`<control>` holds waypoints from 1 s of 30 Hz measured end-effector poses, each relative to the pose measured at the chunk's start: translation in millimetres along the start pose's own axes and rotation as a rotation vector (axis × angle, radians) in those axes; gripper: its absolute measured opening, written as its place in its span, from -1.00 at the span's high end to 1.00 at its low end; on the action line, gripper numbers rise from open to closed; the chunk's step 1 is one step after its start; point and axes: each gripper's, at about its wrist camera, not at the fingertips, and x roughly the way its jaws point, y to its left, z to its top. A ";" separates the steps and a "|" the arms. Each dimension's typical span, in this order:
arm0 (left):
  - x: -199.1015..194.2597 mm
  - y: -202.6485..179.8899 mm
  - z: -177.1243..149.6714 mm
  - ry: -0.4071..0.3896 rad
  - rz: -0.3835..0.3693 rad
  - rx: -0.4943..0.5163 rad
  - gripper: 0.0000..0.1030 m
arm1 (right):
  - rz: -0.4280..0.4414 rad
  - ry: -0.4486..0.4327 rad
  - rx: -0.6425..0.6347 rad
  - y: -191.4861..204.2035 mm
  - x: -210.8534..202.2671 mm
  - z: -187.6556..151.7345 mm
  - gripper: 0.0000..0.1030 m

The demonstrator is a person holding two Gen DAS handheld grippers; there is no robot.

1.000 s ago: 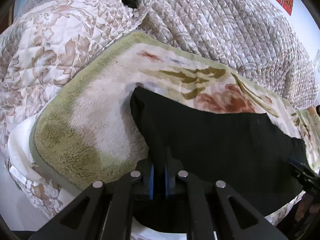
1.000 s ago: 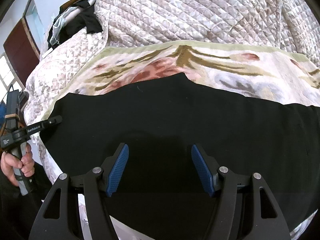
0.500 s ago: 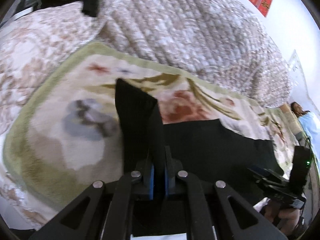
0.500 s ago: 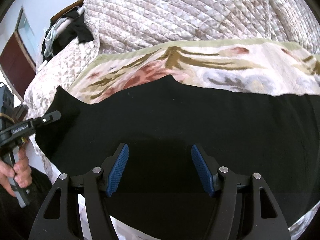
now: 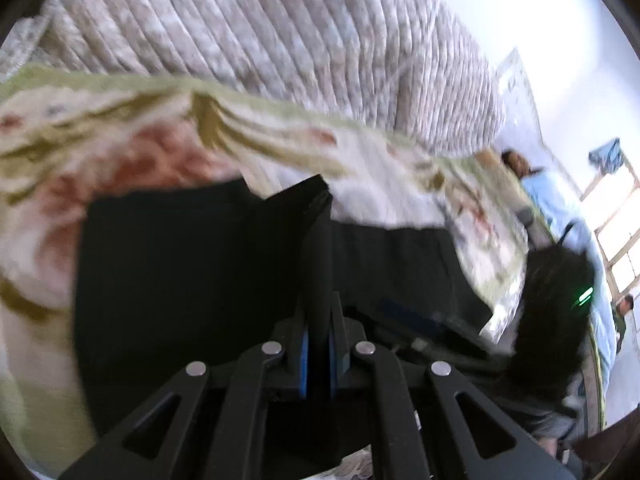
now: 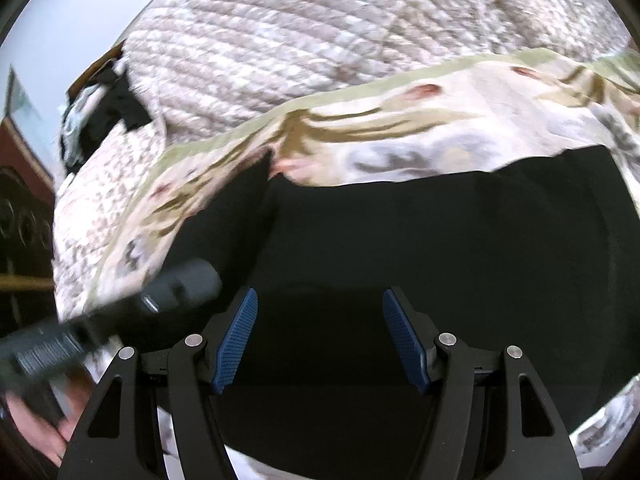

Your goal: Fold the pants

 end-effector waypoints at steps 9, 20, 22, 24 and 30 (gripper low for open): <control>-4.1 9.8 -0.8 0.017 -0.132 -0.097 0.60 | -0.020 -0.020 0.086 -22.4 -7.8 3.0 -0.27; -86.6 54.8 -15.0 -0.130 0.145 -0.063 0.29 | 0.065 0.056 0.035 -10.4 5.9 1.4 -0.27; -91.4 70.9 -25.5 -0.112 0.217 -0.078 0.29 | 0.101 0.067 0.012 -4.0 8.8 -0.2 -0.23; -94.5 82.8 -36.3 -0.111 0.256 -0.078 0.29 | 0.145 0.079 -0.001 1.2 14.2 -5.9 -0.20; -91.1 97.4 -50.3 -0.102 0.273 -0.100 0.29 | 0.141 0.048 -0.003 0.4 25.5 -1.3 0.03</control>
